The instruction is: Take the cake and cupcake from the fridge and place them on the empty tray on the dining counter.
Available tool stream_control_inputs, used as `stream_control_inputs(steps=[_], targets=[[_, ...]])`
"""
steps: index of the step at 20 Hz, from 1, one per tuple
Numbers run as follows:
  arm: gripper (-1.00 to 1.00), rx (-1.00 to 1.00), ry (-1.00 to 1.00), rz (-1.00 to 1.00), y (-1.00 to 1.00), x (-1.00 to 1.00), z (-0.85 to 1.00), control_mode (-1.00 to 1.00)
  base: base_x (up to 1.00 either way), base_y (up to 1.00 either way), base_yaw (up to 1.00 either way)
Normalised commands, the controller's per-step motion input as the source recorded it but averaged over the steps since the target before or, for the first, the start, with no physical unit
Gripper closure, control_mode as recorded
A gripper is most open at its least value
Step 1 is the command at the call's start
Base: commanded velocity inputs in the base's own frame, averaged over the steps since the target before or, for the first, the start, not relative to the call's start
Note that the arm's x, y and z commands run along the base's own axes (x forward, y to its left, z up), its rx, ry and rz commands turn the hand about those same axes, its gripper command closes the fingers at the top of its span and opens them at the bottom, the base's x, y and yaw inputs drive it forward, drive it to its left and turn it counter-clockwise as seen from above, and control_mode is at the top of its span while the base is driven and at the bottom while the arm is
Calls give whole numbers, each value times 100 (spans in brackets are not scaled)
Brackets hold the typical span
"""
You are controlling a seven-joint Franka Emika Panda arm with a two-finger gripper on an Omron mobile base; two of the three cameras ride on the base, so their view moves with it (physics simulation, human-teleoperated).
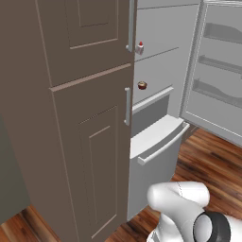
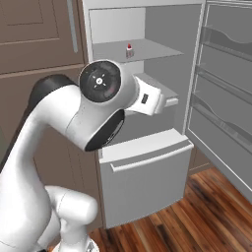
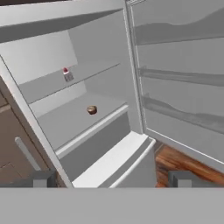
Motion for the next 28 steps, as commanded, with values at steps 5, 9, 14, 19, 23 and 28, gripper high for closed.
stream_control_inputs(steps=[5, 9, 14, 19, 23, 28], targets=[[-100, -12, 4, 14, 80, -37, 0, -100, 0, 0, 0], [-100, -13, 12, 12, 62, -21, 14, -100, 0, 0, 0], [-100, -9, 12, 16, 49, -32, 9, -100, 0, 0, 0], [-100, -6, 4, 21, 38, -37, 0, -100, 0, 0, 0], [-100, -1, 0, 6, 0, -4, 0, 100, 0, -23, 21], [-100, 0, 0, 0, 0, 0, 0, 100, 13, -71, 49]])
